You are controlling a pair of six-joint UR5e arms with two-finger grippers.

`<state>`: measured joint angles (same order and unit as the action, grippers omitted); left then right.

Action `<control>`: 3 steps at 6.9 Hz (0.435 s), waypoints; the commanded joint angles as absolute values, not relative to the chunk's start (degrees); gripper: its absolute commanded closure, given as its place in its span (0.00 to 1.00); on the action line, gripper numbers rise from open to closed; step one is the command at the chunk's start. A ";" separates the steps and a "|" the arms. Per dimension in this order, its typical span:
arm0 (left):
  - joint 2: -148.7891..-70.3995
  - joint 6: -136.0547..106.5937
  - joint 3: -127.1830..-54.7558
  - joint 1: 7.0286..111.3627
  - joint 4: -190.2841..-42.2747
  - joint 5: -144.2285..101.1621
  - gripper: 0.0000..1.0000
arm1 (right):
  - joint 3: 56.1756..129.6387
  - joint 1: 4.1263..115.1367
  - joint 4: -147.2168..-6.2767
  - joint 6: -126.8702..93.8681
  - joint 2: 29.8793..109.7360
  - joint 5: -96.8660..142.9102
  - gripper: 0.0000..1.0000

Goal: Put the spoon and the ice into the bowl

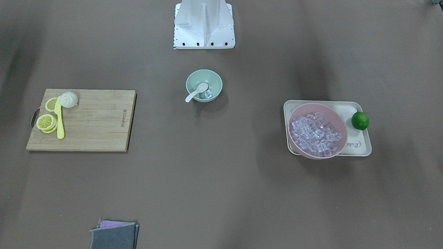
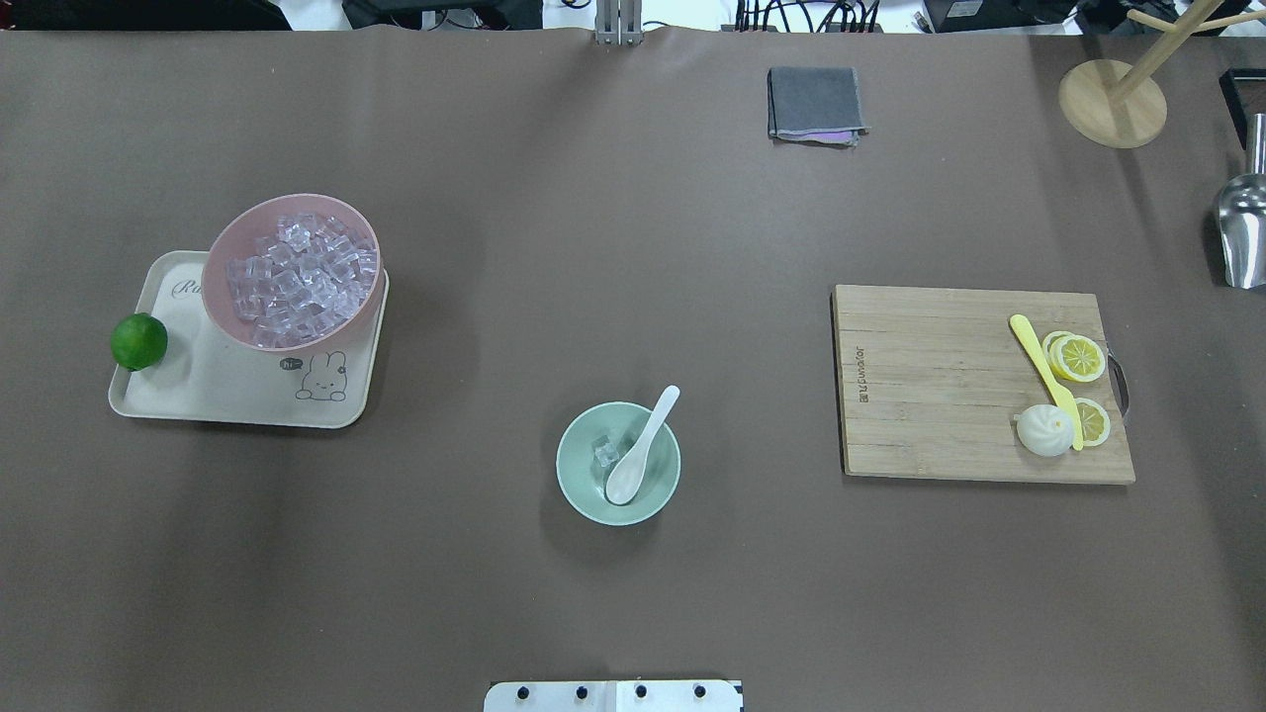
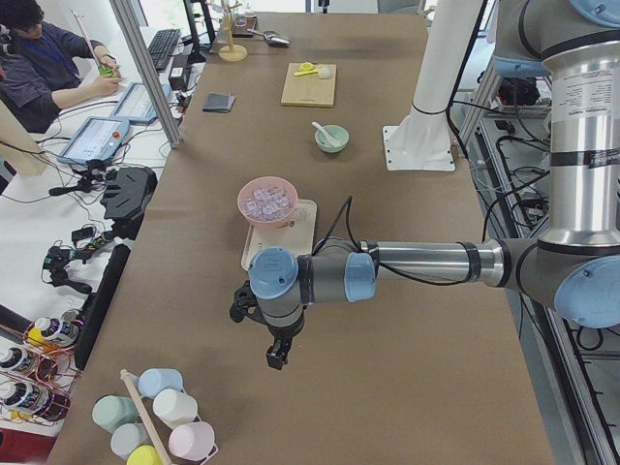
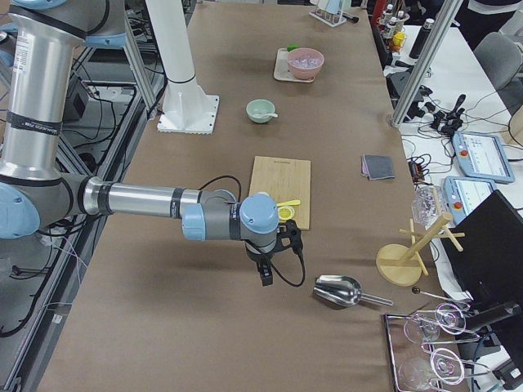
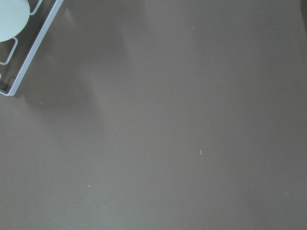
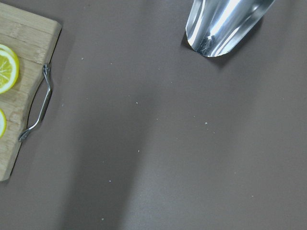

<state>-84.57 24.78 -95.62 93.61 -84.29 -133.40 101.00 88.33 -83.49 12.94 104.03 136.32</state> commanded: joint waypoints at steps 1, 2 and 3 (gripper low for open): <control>-84.55 24.79 -95.62 93.78 -84.20 -133.33 0.01 | 100.99 88.33 -83.50 13.01 104.06 136.41 0.00; -84.55 24.79 -95.71 93.95 -84.29 -133.33 0.01 | 100.99 88.33 -83.41 13.09 104.06 136.32 0.00; -84.12 24.79 -95.71 94.04 -84.20 -133.33 0.01 | 100.99 88.33 -83.41 13.10 104.06 136.41 0.00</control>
<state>-84.43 24.78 -95.68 93.91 -84.25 -133.33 100.99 88.33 -83.44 13.05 104.06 136.35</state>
